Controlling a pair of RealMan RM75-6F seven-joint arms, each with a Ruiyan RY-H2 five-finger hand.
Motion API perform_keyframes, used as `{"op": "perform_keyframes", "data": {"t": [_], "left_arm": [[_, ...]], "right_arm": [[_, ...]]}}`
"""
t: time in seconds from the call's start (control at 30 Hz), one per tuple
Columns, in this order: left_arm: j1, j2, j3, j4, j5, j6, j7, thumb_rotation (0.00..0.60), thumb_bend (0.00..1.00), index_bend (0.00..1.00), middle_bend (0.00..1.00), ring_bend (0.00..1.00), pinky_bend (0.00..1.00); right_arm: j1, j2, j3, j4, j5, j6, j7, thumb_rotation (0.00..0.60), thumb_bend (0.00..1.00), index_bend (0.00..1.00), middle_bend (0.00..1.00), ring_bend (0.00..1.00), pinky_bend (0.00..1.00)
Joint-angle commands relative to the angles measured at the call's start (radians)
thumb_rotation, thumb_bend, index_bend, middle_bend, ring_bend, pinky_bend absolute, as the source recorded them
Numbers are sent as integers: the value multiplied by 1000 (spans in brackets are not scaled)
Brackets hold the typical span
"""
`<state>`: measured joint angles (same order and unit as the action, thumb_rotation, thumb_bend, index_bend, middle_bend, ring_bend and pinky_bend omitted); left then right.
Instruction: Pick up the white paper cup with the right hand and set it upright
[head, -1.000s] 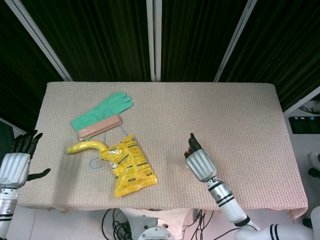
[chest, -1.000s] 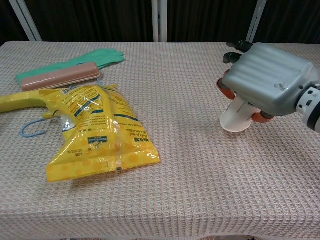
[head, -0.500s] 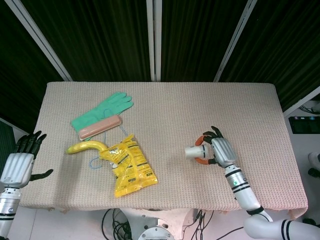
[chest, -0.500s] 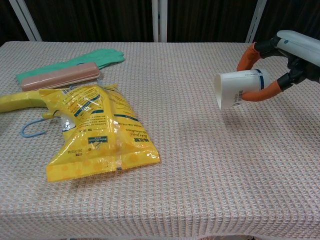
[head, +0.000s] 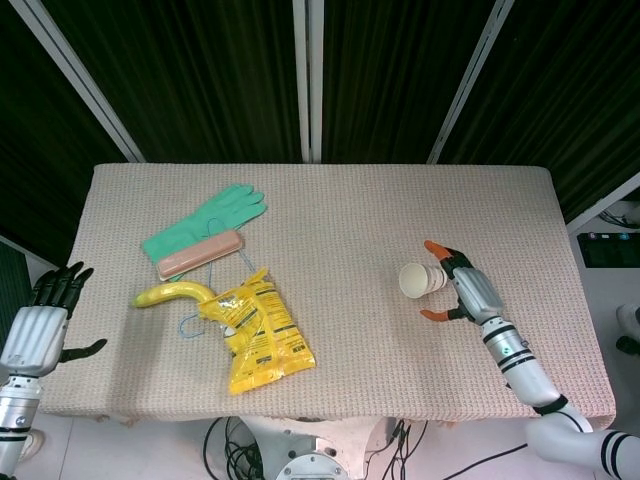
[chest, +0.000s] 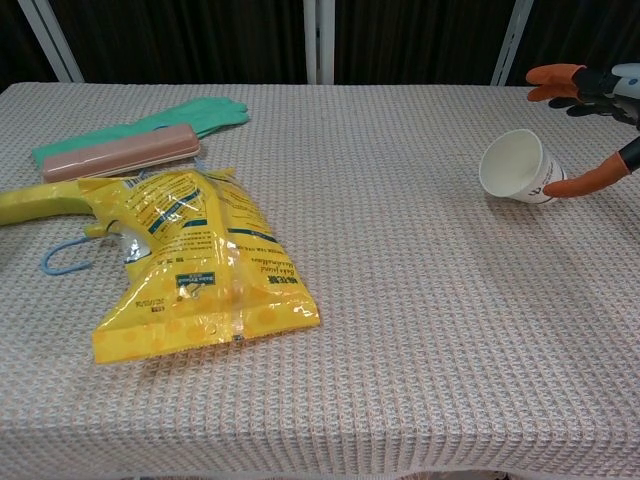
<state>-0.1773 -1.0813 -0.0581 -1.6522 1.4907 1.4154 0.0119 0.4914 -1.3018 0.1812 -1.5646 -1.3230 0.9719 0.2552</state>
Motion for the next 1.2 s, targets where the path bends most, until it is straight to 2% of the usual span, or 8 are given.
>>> {"op": "perform_keyframes", "data": {"t": [0.03, 0.13, 0.23, 0.37, 0.53, 0.73, 0.9, 1.2], "left_arm": [[0, 0, 0, 0, -1, 0, 1, 600, 61, 18, 0, 0, 0], [0, -1, 0, 0, -3, -2, 2, 600, 61, 18, 0, 0, 0], [-1, -1, -1, 2, -7, -3, 0, 600, 61, 18, 0, 0, 0], [-2, -1, -2, 5, -10, -6, -5, 600, 61, 17, 0, 0, 0], [-1, 0, -4, 8, -12, -4, -12, 600, 61, 18, 0, 0, 0], [-1, -1, -3, 9, -11, -4, -14, 600, 61, 17, 0, 0, 0], [2, 0, -4, 14, -16, -1, -20, 600, 61, 18, 0, 0, 0], [4, -1, -4, 17, -11, 7, -20, 600, 62, 18, 0, 0, 0]], "right_arm": [[27, 63, -25, -66, -31, 15, -260, 600, 18, 0, 32, 0, 0], [42, 72, -30, -102, -17, 58, -547, 600, 17, 0, 17, 0, 0], [51, 45, -18, -145, 76, 109, -825, 600, 4, 0, 3, 0, 0], [88, 0, 7, -153, 237, 97, -974, 600, 0, 0, 0, 0, 0], [146, -61, 18, -94, 345, 64, -1040, 600, 0, 0, 35, 0, 0], [210, -154, 21, 28, 428, 16, -1053, 600, 0, 0, 91, 0, 0], [235, -203, 13, 93, 411, 17, -1033, 600, 1, 5, 150, 0, 0], [263, -277, 6, 181, 369, 25, -977, 600, 26, 129, 245, 0, 0]]}}
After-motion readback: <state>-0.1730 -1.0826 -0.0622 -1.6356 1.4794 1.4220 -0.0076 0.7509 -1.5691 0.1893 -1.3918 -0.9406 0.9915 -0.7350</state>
